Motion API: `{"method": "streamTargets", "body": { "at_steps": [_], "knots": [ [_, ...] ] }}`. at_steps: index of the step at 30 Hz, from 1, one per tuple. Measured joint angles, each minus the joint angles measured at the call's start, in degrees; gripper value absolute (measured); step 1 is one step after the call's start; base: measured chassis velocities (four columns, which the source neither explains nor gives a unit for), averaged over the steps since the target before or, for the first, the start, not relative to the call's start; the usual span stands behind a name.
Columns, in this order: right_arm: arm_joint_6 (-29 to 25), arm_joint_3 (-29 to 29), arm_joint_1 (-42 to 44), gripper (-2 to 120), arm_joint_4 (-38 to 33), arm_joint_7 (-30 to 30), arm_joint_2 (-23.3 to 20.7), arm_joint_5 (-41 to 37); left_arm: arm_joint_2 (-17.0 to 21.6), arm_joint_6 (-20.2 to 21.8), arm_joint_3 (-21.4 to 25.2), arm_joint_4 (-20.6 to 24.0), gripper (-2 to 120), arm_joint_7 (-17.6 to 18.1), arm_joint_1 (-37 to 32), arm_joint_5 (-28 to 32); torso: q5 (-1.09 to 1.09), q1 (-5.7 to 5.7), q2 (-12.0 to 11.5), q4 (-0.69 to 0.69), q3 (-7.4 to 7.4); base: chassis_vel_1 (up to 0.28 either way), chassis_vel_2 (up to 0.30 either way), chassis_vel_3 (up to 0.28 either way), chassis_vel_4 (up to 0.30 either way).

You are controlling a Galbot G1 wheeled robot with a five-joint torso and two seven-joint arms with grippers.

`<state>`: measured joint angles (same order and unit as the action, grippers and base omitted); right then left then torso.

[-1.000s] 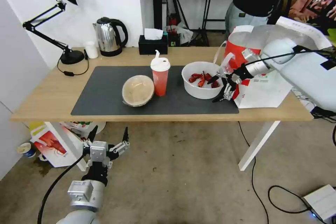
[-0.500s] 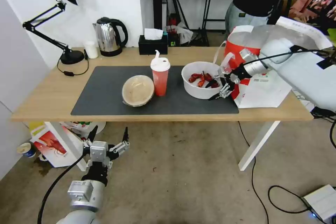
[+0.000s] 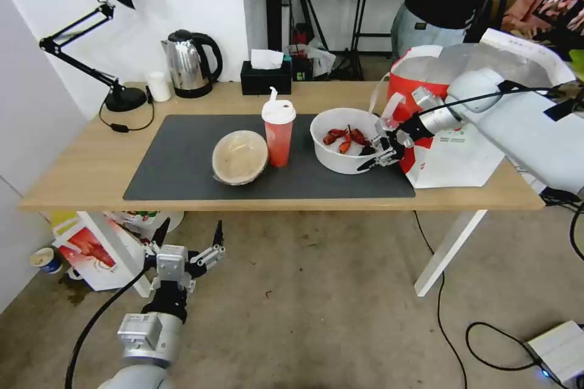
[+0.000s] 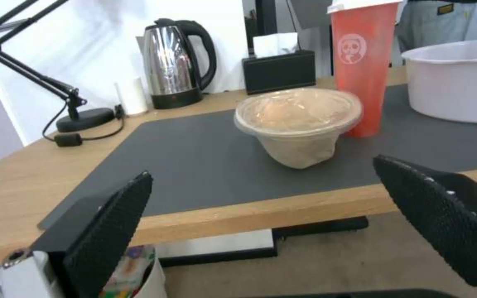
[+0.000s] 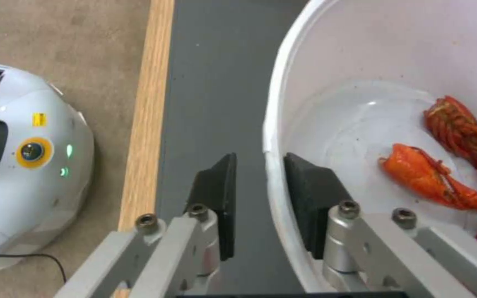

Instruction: Pick up the trash from the table and place it into the takeout bag.

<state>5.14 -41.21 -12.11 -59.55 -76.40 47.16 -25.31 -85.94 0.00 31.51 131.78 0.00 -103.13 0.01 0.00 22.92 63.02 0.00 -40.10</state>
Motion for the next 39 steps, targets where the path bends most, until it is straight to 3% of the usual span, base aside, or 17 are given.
{"method": "streamTargets", "body": {
  "at_steps": [10,39],
  "knots": [
    [0.12,-0.04,0.04,1,0.31,0.03,0.64,0.12,0.00,0.00,0.00,0.00,100,0.00,0.00,0.00,-0.01,0.00,0.00,0.00,0.00,0.000,0.000,0.000,0.000],
    [0.88,2.69,-1.69,0,0.05,6.13,0.13,-9.57,0.00,0.00,0.00,0.00,100,0.00,0.00,0.00,0.00,-0.01,0.00,0.00,0.00,0.000,0.000,0.000,0.000]
  ]
}}
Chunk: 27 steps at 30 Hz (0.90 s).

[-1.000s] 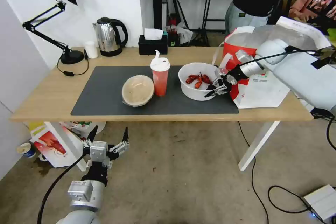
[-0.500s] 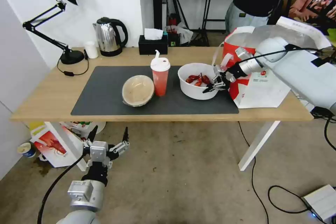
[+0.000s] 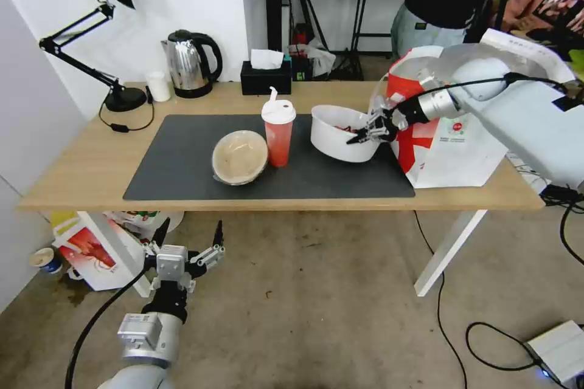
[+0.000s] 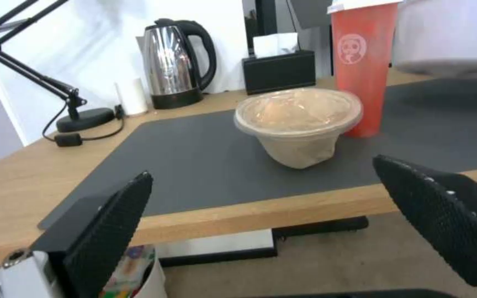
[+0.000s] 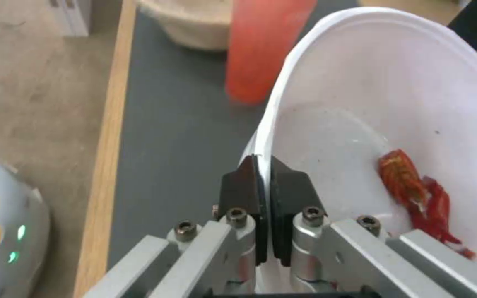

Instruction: Pick up the trash from the table and place it into the takeout bag.

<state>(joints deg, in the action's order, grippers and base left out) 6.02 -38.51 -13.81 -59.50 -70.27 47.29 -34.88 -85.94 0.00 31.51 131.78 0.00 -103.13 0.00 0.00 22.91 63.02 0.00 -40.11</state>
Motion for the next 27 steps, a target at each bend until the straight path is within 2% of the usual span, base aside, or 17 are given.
{"method": "streamTargets", "body": {
  "at_steps": [19,27],
  "knots": [
    [-0.18,3.24,-3.73,0,-1.27,5.76,0.93,-9.02,0.00,0.00,0.00,0.00,100,0.00,0.00,0.00,0.00,0.01,0.00,0.00,0.00,0.000,0.000,0.000,0.000],
    [-0.17,4.35,-6.46,0,-0.90,6.23,1.49,-12.00,0.00,0.00,0.00,0.00,100,0.00,0.00,0.00,0.00,0.01,0.00,0.00,0.00,0.000,0.000,0.000,0.000]
  ]
}}
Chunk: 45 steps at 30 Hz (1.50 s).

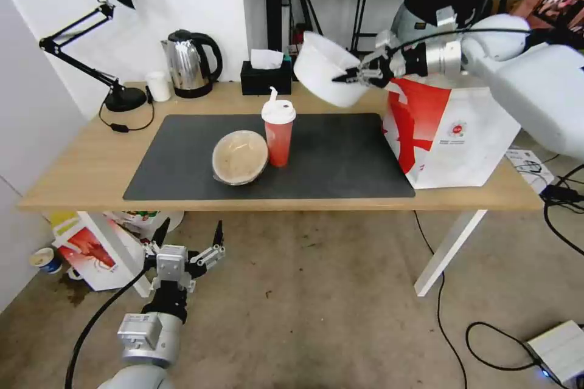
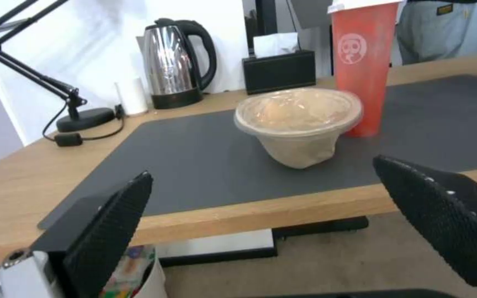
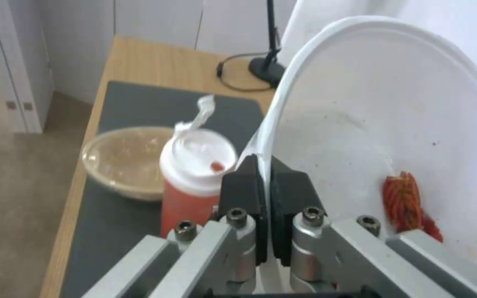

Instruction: Pick up the trash from the table and place it into the takeout bag.

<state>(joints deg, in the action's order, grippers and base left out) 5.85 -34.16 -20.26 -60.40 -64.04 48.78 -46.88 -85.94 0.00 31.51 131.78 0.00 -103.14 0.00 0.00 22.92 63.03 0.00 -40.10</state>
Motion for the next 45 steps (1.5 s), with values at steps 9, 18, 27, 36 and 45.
{"method": "streamTargets", "body": {
  "at_steps": [9,18,27,36,45],
  "knots": [
    [0.05,0.42,-3.55,0,1.58,0.22,1.00,-2.02,0.00,0.00,0.00,0.00,100,0.00,0.00,0.00,0.00,0.00,0.00,0.00,0.00,0.000,0.000,0.000,0.000],
    [0.20,0.47,-6.01,0,2.90,0.61,1.56,-3.23,0.00,0.00,0.00,0.00,100,0.00,0.00,0.00,0.00,0.00,0.00,-0.01,0.00,0.000,0.000,0.000,0.000],
    [0.43,-0.09,-8.37,0,4.18,0.82,1.70,-4.27,0.00,0.00,0.00,0.00,100,0.00,0.00,0.00,0.00,0.00,0.00,0.00,0.00,0.000,0.000,0.000,0.000],
    [0.44,-1.08,-9.63,0,4.68,0.96,1.37,-5.05,0.00,0.00,0.00,0.00,100,0.00,0.00,0.00,-0.01,0.00,0.00,0.01,0.00,0.000,0.000,0.000,0.000],
    [0.46,-1.25,-10.27,0,5.47,1.16,1.40,-5.52,0.00,0.00,0.00,0.00,100,0.00,0.00,0.00,0.00,0.00,0.00,0.00,0.00,0.000,0.000,0.000,0.000]
  ]
}}
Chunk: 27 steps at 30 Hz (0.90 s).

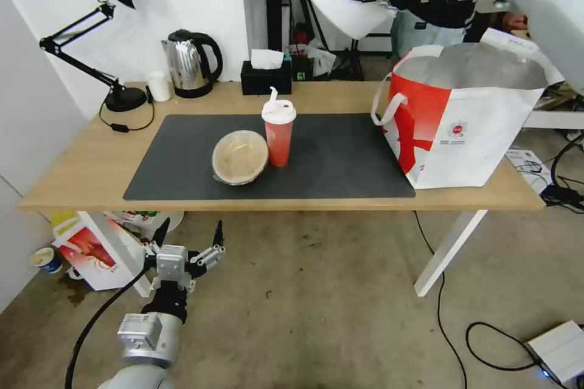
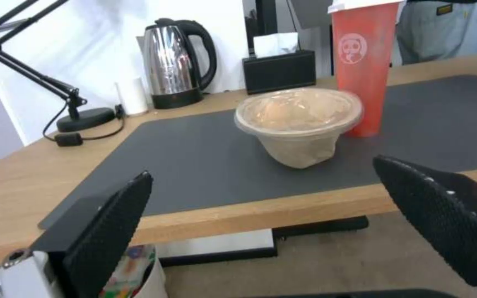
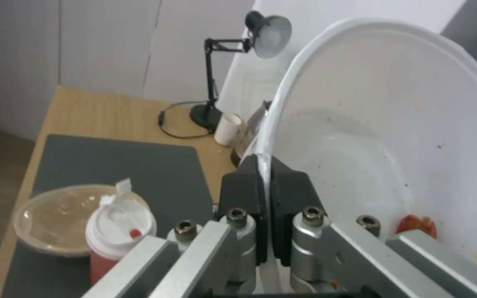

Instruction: Pick up the trash from the table and place it into the takeout bag.

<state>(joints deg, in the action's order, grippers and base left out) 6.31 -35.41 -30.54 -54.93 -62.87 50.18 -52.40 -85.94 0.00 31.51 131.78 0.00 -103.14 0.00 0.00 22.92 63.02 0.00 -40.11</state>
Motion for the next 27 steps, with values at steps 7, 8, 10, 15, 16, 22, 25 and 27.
{"method": "streamTargets", "body": {
  "at_steps": [7,8,10,15,16,22,25,27],
  "knots": [
    [-0.20,-0.03,-0.27,0,2.11,-0.02,0.16,0.61,0.00,0.00,0.00,0.00,100,0.00,0.00,0.00,0.01,0.00,0.00,-0.01,0.00,0.000,0.000,0.000,0.000],
    [-0.22,-0.14,-0.30,0,2.38,-0.05,-0.11,0.82,0.01,0.00,0.00,0.00,100,0.00,0.00,0.00,0.01,0.00,0.00,0.00,0.00,0.000,0.000,0.000,0.000],
    [-0.25,-0.37,-0.25,0,2.93,-0.31,-1.24,1.34,0.00,0.00,0.00,0.00,100,0.00,0.01,0.00,0.00,0.00,0.00,-0.01,0.00,0.000,0.000,0.000,0.000],
    [-0.26,-0.49,0.76,0,2.46,-0.60,-4.28,1.75,0.00,0.00,0.00,0.00,100,0.00,0.00,0.00,-0.01,-0.01,0.00,0.01,0.00,0.000,0.000,0.000,0.000],
    [-0.27,-0.64,1.47,0,1.72,-0.71,-6.11,1.95,0.00,0.00,0.00,0.00,100,0.00,0.00,0.00,-0.02,-0.01,0.00,0.01,0.00,0.000,0.000,0.000,0.000],
    [-0.48,-0.53,3.76,0,-0.68,-1.65,-10.84,2.90,0.00,0.00,0.00,0.00,100,0.00,0.00,0.00,-0.01,-0.01,0.00,0.00,0.00,0.000,0.000,0.000,0.000],
    [-0.88,-0.01,5.23,0,-0.88,-2.02,-13.58,3.27,0.00,0.00,0.00,0.00,100,0.00,0.00,0.00,-0.01,-0.01,0.00,0.01,0.00,0.000,0.000,0.000,0.000],
    [-1.27,1.22,6.63,0,-0.24,-2.61,-15.78,3.50,0.00,0.00,0.00,0.00,100,0.00,0.00,0.00,0.00,-0.01,0.00,0.01,0.00,0.000,0.000,0.000,0.000]
  ]
}}
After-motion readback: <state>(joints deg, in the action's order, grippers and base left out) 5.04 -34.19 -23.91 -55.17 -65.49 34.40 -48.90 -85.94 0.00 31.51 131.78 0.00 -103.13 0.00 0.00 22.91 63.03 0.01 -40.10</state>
